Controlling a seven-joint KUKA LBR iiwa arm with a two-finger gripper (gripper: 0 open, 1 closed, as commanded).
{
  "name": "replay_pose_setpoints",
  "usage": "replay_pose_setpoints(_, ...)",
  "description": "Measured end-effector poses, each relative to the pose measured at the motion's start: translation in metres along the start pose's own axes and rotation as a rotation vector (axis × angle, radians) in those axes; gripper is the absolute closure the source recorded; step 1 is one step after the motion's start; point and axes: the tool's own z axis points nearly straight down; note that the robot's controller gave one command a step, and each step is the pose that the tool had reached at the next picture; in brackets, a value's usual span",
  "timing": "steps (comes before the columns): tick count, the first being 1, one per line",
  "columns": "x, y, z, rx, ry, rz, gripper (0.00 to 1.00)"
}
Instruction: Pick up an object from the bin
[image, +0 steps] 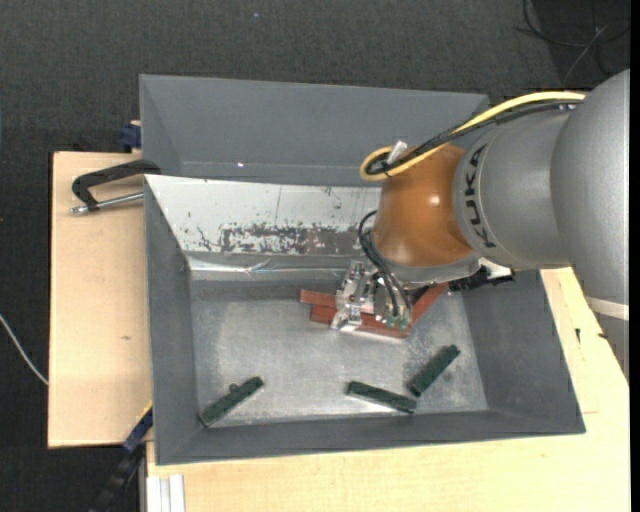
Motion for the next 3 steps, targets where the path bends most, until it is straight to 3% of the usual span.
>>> replay_pose_setpoints(1,0.006,0.001,0.003,0.002,0.022,-0.003,0.00)
replay_pose_setpoints(2,-0.001,0.000,-0.002,-0.001,-0.001,0.000,1.00)
replay_pose_setpoints(3,0.013,0.001,0.004,0.008,0.057,-0.007,0.00)
